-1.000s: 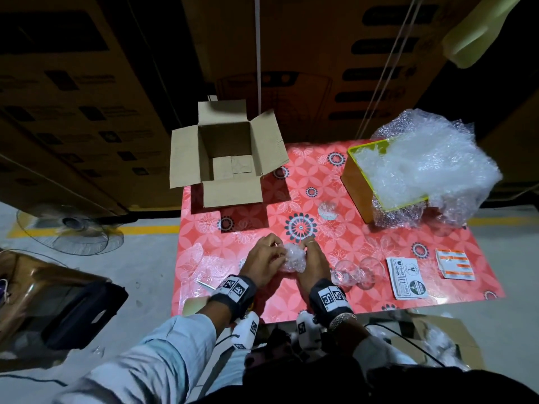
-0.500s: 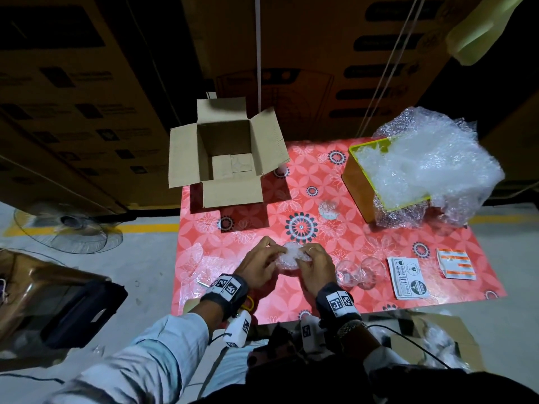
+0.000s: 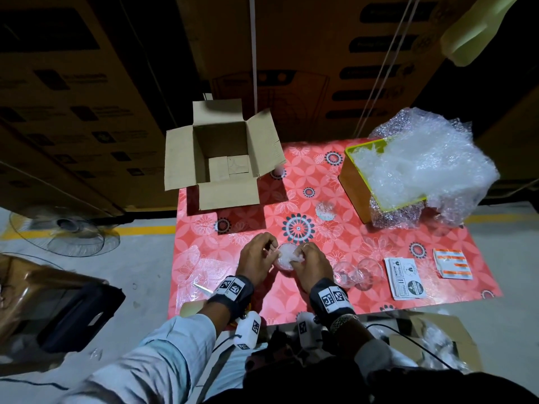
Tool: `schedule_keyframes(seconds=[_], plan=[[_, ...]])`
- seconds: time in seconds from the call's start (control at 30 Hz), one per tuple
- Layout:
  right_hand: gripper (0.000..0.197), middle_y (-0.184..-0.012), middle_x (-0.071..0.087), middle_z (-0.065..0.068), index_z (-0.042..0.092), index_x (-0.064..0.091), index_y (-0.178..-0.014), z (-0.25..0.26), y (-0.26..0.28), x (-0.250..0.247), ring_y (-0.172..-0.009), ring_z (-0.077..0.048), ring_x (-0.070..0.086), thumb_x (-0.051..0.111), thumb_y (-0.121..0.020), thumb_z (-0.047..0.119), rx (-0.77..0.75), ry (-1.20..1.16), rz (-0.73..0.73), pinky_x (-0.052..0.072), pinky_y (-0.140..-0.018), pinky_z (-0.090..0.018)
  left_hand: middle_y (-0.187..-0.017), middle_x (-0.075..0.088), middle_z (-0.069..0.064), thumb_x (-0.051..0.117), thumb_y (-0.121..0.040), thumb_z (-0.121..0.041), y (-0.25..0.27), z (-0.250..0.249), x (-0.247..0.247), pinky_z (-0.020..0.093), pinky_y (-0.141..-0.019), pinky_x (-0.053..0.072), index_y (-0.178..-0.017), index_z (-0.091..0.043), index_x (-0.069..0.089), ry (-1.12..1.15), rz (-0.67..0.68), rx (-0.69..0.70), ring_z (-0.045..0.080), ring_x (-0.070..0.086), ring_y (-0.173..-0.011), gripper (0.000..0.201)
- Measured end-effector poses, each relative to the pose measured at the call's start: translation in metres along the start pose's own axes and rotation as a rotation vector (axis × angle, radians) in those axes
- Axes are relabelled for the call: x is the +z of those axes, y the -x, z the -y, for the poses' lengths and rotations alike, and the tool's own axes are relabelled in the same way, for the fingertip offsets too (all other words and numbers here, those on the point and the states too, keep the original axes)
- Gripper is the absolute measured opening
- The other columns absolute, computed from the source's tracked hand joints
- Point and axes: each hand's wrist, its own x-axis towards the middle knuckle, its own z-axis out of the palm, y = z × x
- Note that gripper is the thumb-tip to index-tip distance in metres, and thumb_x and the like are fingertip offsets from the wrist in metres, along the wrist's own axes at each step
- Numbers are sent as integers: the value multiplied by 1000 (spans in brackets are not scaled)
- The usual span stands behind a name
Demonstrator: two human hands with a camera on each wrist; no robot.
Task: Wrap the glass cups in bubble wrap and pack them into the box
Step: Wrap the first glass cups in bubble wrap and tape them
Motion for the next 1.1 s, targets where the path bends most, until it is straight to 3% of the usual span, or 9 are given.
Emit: schedule_keyframes(seconds=[0.17, 0.27, 0.4, 0.5, 0.6, 0.73, 0.87, 0.97, 1.1], plan=[[40, -103, 52, 9, 31, 44, -80, 0, 0, 6, -86, -18, 58, 74, -84, 5, -65, -52, -53, 53, -69, -35, -92, 60, -2, 86, -76, -8, -12, -1, 5, 31, -69, 50, -81, -23, 56, 6, -6, -197, 16, 58, -78, 33], [41, -108, 47, 17, 34, 49, -77, -4, -2, 15, -87, -15, 63, 67, -85, -2, -54, -132, -48, 62, -64, -40, -89, 56, -2, 84, -74, -3, -17, -2, 6, 35, -72, 52, -71, -26, 59, -27, 34, -135, 19, 57, -80, 34], [14, -127, 46, 20, 26, 65, -86, -7, 4, 16, -91, -17, 66, 60, -91, 13, -60, -114, -27, 63, -74, -41, -86, 54, -5, 81, -77, 0, -16, 0, 8, 33, -68, 51, -78, -21, 65, -47, 49, -91, 16, 56, -76, 26], [18, -141, 51, 8, 15, 75, -94, 0, 11, 5, -108, -19, 63, 57, -91, 13, -24, -60, -15, 56, -88, -33, -84, 60, -8, 84, -78, -7, -10, 4, 8, 31, -67, 52, -82, -20, 66, 7, 9, -115, 12, 59, -73, 23], [16, -137, 60, 5, 25, 72, -95, 5, 16, -4, -107, -19, 65, 58, -92, 17, 10, -45, 23, 57, -85, -37, -82, 64, -3, 88, -78, -14, -3, 7, 12, 33, -70, 55, -90, -21, 61, 121, -25, -240, 14, 60, -71, 30], [26, -138, 59, 5, 10, 76, -92, 0, 10, -4, -105, -19, 64, 62, -94, 32, 38, 42, 43, 55, -84, -37, -84, 67, -4, 89, -80, -25, 0, 3, 15, 34, -74, 57, -92, -18, 61, 156, -12, -378, 13, 62, -72, 31], [21, -140, 58, 6, 17, 80, -95, -4, 3, -4, -106, -19, 64, 63, -93, 29, 37, 94, 104, 52, -82, -31, -77, 65, 1, 87, -80, -16, 0, -1, 16, 42, -71, 57, -79, -18, 64, 164, -33, -327, 13, 59, -67, 24], [30, -134, 63, 3, 19, 74, -117, -6, 0, -5, -107, -20, 64, 62, -90, 26, 65, 124, 141, 51, -81, -30, -86, 62, 0, 85, -81, -10, 3, -5, 15, 31, -72, 56, -75, -20, 75, 149, -25, -228, 6, 61, -73, 15], [33, -131, 65, 3, 20, 72, -121, -8, 0, -5, -106, -20, 65, 61, -89, 23, 74, 118, 149, 53, -82, -32, -93, 57, -4, 71, -86, 3, 7, 2, 9, 22, -74, 54, -89, -9, 81, 67, 69, -88, 0, 61, -85, 16]])
